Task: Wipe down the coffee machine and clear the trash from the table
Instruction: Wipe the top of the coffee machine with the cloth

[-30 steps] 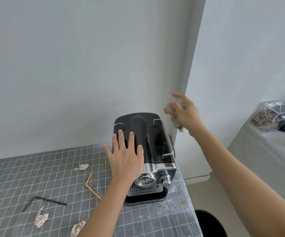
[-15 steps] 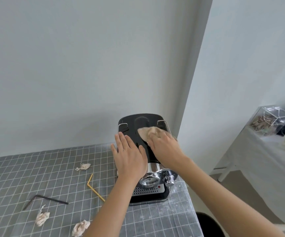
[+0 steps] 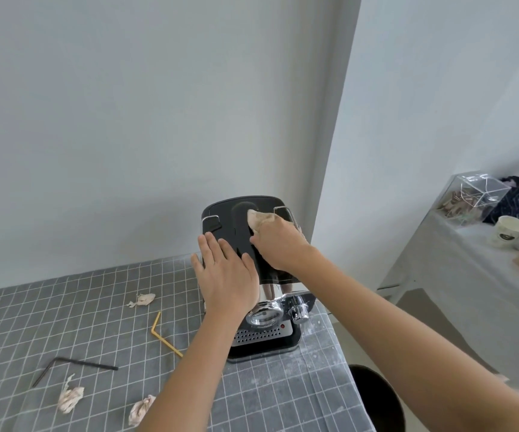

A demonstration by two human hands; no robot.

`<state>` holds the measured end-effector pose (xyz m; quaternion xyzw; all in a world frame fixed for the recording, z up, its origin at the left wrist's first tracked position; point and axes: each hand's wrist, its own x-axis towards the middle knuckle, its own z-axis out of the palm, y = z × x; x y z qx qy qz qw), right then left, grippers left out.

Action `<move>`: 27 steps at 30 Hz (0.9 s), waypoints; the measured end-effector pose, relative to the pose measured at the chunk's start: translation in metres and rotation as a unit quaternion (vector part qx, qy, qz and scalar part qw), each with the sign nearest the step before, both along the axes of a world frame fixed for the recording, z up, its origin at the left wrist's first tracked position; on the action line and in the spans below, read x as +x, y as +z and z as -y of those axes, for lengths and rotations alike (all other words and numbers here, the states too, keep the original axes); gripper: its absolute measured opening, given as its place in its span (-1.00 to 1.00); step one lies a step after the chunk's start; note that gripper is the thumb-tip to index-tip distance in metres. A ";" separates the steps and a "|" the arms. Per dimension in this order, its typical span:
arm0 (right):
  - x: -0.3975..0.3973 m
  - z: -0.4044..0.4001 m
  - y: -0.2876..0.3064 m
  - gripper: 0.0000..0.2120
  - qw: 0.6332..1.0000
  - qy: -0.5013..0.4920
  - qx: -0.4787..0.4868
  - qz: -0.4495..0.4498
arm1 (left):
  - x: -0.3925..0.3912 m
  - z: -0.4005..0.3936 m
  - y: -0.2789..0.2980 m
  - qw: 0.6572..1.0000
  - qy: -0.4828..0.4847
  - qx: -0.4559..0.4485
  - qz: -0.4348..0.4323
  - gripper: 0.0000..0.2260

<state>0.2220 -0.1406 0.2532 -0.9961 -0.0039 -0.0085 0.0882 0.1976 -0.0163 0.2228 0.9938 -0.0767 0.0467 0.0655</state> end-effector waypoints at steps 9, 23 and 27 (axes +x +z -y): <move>-0.023 0.034 0.062 -0.56 0.983 -0.061 0.159 -0.062 | 0.000 0.000 0.000 1.000 0.007 -0.017 0.009 -0.43; -0.064 0.021 0.008 -0.87 0.985 0.041 0.152 0.067 | 0.000 0.000 -0.001 1.000 0.004 -0.016 0.011 -0.44; -0.081 0.042 0.046 -0.75 0.905 -0.074 0.405 0.111 | 0.000 0.000 -0.001 1.000 0.011 -0.012 0.012 -0.44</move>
